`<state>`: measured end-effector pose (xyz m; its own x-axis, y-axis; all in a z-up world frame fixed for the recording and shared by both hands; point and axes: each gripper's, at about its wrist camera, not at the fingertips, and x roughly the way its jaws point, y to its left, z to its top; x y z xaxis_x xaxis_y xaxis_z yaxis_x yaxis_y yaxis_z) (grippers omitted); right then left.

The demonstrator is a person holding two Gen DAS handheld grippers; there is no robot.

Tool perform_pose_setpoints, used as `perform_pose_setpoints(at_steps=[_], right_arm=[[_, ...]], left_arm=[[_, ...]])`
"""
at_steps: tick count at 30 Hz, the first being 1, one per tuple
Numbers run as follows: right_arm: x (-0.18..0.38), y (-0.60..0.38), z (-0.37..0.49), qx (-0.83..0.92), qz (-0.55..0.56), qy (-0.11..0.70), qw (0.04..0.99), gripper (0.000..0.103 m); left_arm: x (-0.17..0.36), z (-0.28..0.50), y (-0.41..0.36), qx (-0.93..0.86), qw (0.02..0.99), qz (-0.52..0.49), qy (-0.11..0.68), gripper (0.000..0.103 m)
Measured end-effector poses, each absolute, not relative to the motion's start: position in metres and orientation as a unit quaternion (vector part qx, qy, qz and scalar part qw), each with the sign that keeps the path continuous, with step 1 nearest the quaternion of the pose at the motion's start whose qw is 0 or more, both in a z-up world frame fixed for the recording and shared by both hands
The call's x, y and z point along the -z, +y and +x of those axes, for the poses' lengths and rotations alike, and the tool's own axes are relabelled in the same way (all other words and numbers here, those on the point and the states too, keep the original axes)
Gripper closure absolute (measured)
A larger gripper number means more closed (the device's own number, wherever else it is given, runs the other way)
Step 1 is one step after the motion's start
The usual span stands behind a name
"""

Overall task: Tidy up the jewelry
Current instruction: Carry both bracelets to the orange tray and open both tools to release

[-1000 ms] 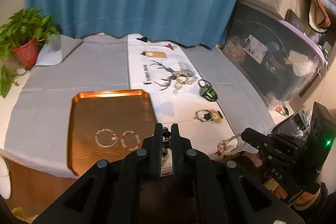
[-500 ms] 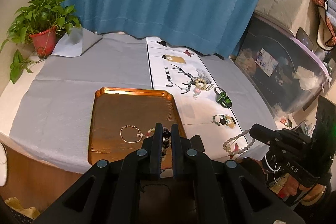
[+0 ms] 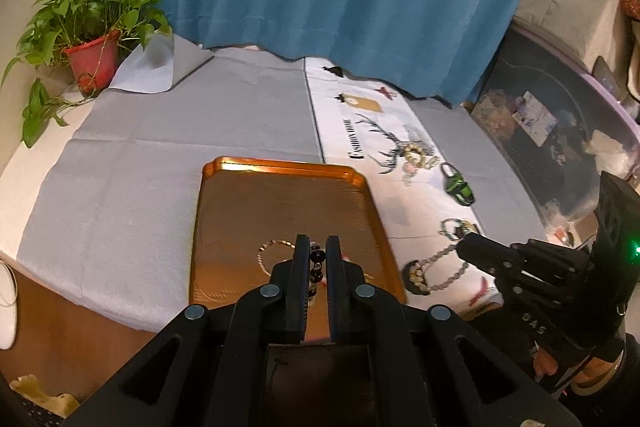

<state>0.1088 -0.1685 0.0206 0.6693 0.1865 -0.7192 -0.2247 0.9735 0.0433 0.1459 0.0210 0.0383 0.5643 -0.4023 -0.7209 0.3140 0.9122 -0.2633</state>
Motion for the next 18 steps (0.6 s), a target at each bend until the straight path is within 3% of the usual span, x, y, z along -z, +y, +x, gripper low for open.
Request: perform_pose_setpoints(at_steps=[10,11,12,13,14,15,16,18], right_arm=[[0.005,-0.137,0.180,-0.095,-0.051,0.383,0.917,0.097],[0.008,-0.136,0.186,-0.089,-0.052,0.382,0.918,0.095],[0.010,-0.135,0.189,-0.083,-0.054,0.383,0.919,0.094],[0.015,-0.135,0.194,-0.074,-0.060,0.391,0.915,0.088],[0.018,-0.136,0.195,-0.068,-0.063,0.403,0.911,0.069],[0.022,-0.139,0.194,-0.065,-0.060,0.413,0.906,0.054],[0.025,-0.142,0.189,-0.064,-0.053,0.419,0.904,0.030],[0.030,-0.148,0.175,-0.062,-0.049,0.421,0.904,0.025]], left_arm=[[-0.007,0.210,0.017,0.142,0.892,-0.035,0.427,0.097],[-0.002,0.216,0.019,0.131,0.893,-0.038,0.430,0.094],[0.002,0.219,0.020,0.125,0.892,-0.040,0.433,0.089],[0.008,0.223,0.022,0.114,0.885,-0.040,0.449,0.062],[0.012,0.224,0.024,0.101,0.880,-0.039,0.463,0.022],[0.017,0.222,0.026,0.077,0.876,-0.037,0.475,0.009],[0.019,0.219,0.028,0.068,0.878,-0.037,0.472,0.006],[0.024,0.201,0.030,0.067,0.881,-0.031,0.466,0.006]])
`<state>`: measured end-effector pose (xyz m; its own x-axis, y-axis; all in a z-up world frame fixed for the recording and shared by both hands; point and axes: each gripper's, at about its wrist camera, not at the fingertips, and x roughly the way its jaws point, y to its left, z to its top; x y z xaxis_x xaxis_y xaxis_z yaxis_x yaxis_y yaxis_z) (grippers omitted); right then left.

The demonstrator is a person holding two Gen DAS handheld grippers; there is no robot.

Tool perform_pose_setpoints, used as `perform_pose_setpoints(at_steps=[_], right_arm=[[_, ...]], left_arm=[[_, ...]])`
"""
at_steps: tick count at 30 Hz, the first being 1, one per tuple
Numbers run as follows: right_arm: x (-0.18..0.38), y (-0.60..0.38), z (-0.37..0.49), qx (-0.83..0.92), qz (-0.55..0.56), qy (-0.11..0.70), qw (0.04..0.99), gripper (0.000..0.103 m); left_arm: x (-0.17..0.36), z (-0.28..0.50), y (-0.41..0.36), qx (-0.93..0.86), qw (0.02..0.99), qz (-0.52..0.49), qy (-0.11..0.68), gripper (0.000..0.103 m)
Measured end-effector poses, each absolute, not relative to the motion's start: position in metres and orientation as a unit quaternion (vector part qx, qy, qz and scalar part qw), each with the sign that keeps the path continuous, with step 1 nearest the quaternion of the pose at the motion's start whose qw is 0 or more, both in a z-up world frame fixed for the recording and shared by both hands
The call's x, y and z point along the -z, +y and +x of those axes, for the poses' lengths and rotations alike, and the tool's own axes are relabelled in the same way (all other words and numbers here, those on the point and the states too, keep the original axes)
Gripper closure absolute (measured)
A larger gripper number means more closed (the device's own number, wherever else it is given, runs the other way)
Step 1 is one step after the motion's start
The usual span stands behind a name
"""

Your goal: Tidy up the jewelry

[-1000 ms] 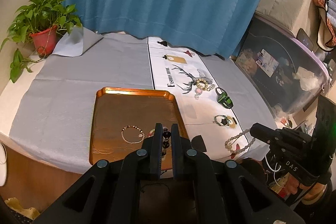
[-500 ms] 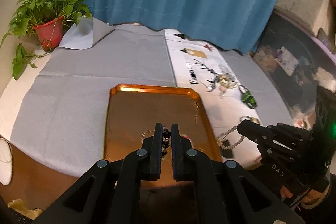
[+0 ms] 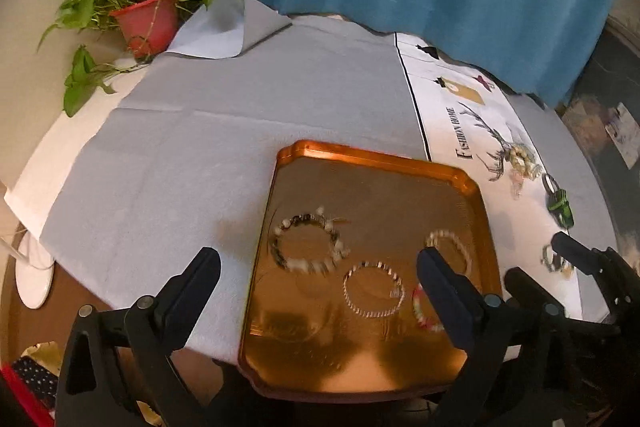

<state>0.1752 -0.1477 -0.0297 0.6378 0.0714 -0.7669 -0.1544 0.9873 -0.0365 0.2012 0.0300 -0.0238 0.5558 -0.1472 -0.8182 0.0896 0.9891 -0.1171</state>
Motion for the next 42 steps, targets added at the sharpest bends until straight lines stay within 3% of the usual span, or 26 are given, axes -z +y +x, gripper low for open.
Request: perform_pose_setpoints(at_steps=[17,42], right_arm=[[0.033,-0.171,0.020,-0.066,-0.049,0.435,0.897,0.024],[0.019,-0.208,-0.034,-0.058,0.000,0.411,0.910,0.023]], left_arm=[[0.021,0.050,0.006,0.075,0.882,-0.001,0.466,0.006],[-0.010,0.002,-0.034,0.080,0.897,0.053,0.431,0.005]])
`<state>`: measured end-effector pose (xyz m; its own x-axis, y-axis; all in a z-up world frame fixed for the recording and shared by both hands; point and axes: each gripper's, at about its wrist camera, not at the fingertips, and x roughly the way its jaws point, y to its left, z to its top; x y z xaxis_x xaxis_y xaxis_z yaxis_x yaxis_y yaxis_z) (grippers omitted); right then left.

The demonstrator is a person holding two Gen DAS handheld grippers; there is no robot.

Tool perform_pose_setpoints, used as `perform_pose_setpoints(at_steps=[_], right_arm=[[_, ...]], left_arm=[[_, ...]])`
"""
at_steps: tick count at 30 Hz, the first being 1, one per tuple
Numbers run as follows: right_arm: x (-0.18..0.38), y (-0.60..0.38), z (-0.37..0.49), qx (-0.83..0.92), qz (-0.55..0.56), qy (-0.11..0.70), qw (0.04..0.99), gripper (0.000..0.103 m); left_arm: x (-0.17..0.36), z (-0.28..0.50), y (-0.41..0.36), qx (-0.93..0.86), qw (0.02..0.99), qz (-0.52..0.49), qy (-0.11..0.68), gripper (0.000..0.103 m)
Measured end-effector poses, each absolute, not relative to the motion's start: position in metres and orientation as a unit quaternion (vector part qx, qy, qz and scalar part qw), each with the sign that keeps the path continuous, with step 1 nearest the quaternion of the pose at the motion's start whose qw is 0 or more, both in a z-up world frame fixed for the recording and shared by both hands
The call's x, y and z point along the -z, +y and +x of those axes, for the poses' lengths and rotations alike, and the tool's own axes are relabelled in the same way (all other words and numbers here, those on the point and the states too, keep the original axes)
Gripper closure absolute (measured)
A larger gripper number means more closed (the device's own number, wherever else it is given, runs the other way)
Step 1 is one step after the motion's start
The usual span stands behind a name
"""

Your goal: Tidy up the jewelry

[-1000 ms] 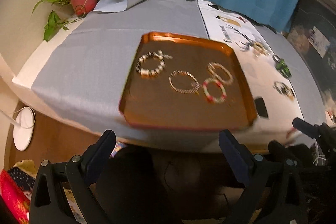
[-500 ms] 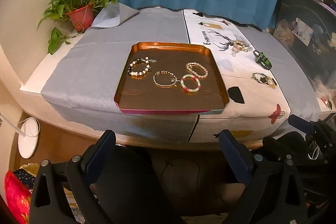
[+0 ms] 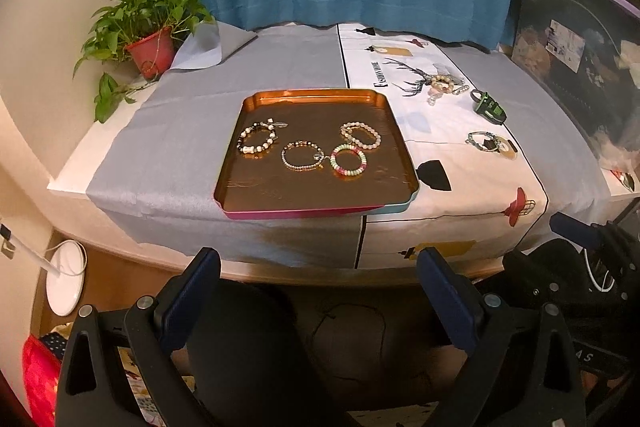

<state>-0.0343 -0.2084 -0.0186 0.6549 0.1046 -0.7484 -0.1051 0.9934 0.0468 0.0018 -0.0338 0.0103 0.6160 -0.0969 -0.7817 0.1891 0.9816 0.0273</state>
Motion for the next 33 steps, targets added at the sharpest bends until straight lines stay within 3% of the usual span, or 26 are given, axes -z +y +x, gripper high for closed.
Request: perform_pose_setpoints(at_steps=[33], right_arm=[[0.038,-0.239,-0.015,-0.039,0.029,0.434,0.900,0.023]], left_arm=[[0.004,0.022,-0.061,0.090,0.883,0.090,0.453,0.005]])
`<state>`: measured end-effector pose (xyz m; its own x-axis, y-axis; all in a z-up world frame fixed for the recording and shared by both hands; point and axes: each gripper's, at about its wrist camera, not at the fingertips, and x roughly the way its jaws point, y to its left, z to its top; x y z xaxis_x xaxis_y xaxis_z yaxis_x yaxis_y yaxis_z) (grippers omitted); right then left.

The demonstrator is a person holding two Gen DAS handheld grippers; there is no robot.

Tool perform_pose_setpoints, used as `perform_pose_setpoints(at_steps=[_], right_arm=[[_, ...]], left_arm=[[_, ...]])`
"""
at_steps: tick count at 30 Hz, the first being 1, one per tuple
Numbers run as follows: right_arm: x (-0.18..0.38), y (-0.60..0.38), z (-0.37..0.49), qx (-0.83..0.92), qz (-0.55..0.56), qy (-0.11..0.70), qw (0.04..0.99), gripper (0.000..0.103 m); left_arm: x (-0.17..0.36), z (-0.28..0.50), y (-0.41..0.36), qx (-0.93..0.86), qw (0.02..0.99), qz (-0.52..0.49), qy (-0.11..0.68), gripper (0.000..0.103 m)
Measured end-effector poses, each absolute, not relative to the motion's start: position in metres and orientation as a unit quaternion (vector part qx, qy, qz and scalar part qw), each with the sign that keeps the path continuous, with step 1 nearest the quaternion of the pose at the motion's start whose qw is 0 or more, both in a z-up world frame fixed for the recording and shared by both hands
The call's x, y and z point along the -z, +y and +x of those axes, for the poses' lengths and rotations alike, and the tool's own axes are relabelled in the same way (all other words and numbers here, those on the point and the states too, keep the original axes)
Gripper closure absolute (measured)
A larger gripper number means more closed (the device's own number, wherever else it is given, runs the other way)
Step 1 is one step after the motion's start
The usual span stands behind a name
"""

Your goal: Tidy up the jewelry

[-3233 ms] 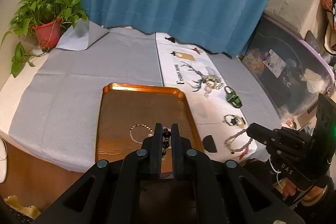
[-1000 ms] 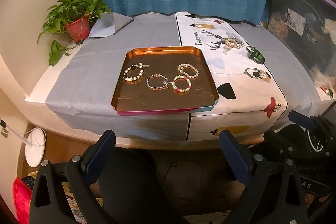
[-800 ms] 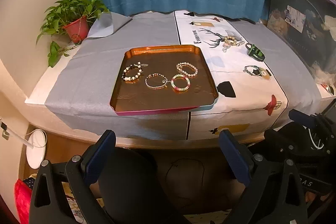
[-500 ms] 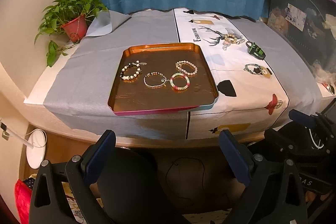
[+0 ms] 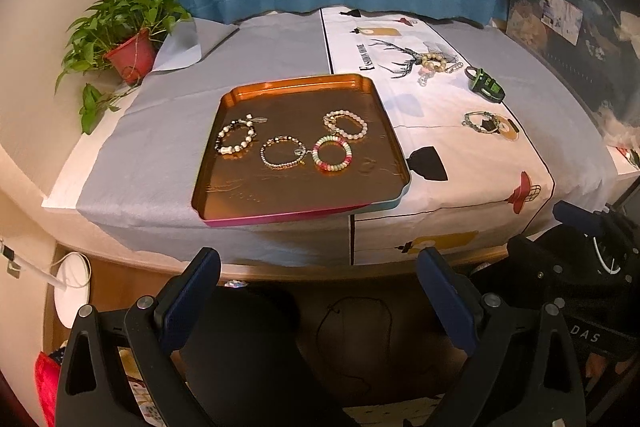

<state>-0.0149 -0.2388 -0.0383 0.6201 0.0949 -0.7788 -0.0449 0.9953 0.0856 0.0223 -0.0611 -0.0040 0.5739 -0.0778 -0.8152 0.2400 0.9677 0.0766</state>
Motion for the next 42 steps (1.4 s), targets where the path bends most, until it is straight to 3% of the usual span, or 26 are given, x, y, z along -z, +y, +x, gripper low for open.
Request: perform_pose_setpoints(at_steps=[42], right_arm=[[0.063,-0.363,0.021,0.070,0.099,0.442,0.889,0.023]], left_arm=[[0.016,0.096,-0.167,0.154,0.861,0.169,0.455,0.005]])
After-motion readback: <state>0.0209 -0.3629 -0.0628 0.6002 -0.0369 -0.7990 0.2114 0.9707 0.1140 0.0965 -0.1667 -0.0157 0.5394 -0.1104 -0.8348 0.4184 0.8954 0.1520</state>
